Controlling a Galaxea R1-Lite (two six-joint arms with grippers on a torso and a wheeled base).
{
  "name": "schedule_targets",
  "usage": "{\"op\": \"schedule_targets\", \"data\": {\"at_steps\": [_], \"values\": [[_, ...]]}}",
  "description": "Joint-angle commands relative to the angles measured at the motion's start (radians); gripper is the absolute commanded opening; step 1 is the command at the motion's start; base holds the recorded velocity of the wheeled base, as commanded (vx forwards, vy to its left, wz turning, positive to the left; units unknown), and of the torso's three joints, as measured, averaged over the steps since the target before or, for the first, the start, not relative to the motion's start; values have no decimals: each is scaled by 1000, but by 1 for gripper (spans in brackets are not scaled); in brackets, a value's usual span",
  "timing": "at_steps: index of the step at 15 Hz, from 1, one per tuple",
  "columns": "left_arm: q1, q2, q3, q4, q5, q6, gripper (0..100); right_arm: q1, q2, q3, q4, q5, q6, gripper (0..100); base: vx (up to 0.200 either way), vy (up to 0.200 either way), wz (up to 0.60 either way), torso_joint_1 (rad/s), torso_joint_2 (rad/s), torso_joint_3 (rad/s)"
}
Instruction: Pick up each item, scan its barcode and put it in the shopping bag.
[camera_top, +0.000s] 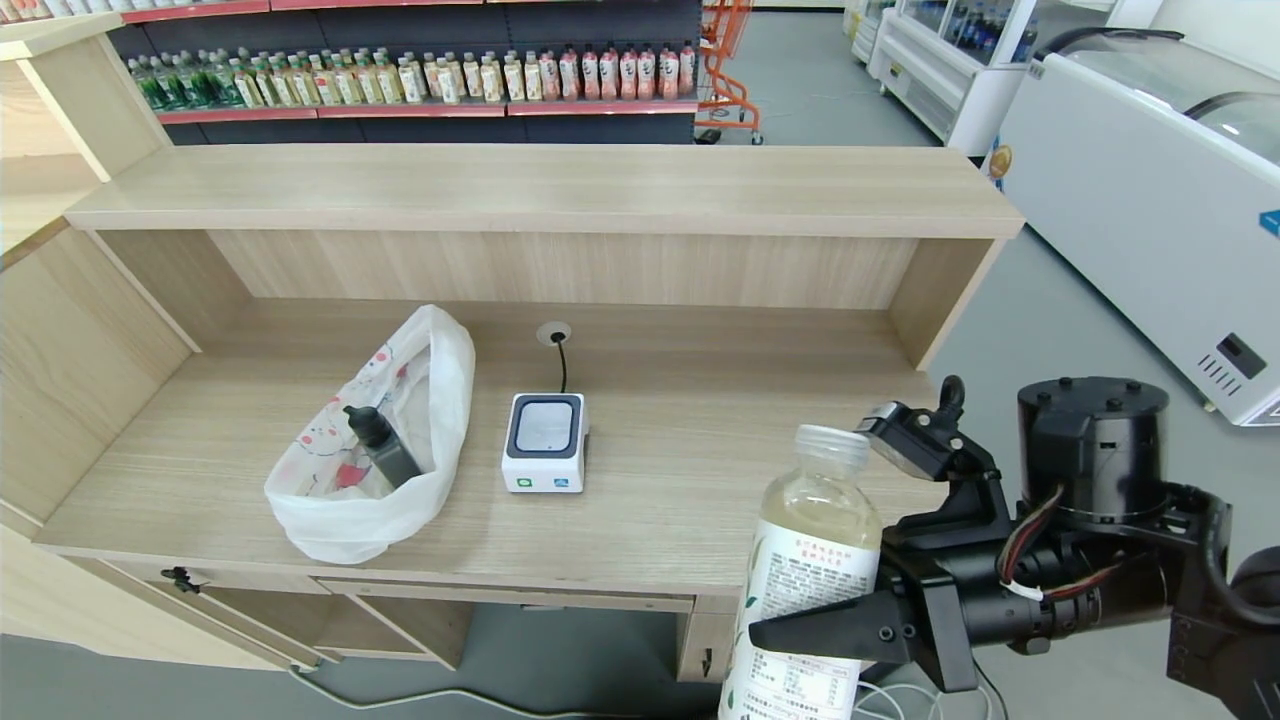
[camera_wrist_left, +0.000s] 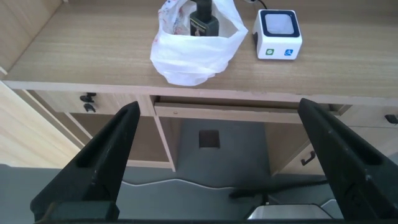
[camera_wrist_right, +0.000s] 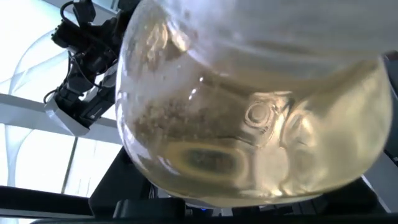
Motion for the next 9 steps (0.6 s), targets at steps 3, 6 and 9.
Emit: {"op": "schedule_targets", "data": {"at_steps": [3, 6, 9], "values": [[0, 0, 0, 0, 0, 0, 100, 0, -1, 1, -4, 0, -3, 0, 0, 0, 0, 0, 0, 0], [0, 0, 0, 0, 0, 0, 100, 0, -2, -4, -5, 0, -3, 0, 0, 0, 0, 0, 0, 0], [0, 0, 0, 0, 0, 0, 100, 0, -6, -5, -5, 2, -3, 0, 0, 0, 0, 0, 0, 0]]}}
